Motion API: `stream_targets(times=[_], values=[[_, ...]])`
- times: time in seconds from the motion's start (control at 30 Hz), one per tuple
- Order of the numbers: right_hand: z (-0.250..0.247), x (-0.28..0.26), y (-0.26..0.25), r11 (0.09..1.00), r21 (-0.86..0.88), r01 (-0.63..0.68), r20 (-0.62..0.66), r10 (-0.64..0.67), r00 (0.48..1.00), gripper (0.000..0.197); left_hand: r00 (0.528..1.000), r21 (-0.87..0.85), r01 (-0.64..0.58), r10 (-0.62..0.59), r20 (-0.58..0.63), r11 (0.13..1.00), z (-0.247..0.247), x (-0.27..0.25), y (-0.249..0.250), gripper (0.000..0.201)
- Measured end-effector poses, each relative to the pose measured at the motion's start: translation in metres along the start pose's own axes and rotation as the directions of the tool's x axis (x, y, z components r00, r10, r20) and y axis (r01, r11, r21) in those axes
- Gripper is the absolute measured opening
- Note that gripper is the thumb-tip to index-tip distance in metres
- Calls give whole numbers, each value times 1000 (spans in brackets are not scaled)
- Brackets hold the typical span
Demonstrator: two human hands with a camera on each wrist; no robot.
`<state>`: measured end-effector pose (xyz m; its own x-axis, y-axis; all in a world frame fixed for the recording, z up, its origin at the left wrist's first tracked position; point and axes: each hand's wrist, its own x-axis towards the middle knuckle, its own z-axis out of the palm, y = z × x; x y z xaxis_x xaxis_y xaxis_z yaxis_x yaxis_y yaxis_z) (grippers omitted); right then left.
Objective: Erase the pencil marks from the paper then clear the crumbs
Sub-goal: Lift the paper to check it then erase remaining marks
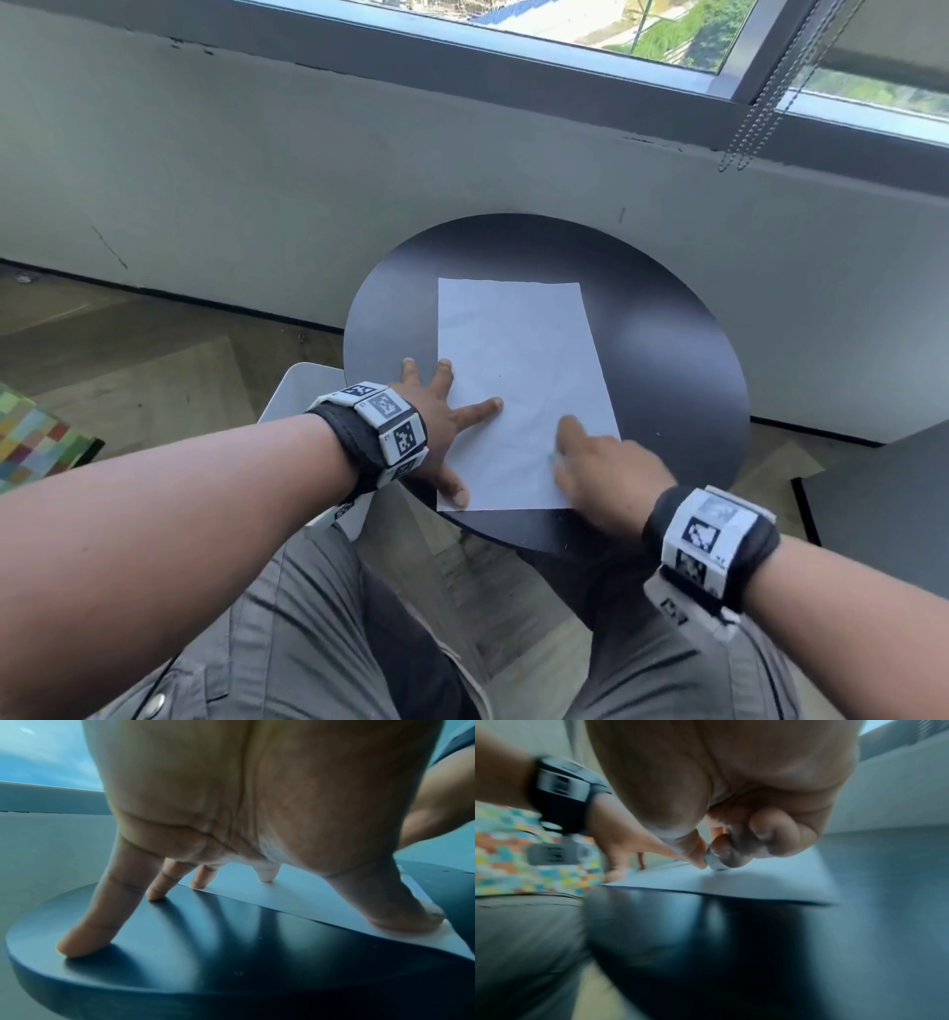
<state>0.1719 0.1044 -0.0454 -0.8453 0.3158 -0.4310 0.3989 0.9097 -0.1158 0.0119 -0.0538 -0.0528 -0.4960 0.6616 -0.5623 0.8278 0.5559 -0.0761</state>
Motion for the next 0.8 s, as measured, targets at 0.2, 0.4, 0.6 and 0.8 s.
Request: stream_targets(times=[0.2,0.4,0.6,0.8], values=[[-6,9,7,999,29,-37,-32,38,999,12,1000,-13,-2,2,12,1000,0,1,-1,122],[-2,17,-23,990,-49,136,-17,-137,990,14,1000,-11,0,0,23,1000,1,2,-2,123],[-25,44,-19,997,-14,77,-28,-77,997,13,1000,-29,10,-9,25,1000,4,2,-5,134],[-8,50,-55,957,-108,269,-17,-273,962,22,1000,-42,7,-7,-4,999,8,0,-8,142]])
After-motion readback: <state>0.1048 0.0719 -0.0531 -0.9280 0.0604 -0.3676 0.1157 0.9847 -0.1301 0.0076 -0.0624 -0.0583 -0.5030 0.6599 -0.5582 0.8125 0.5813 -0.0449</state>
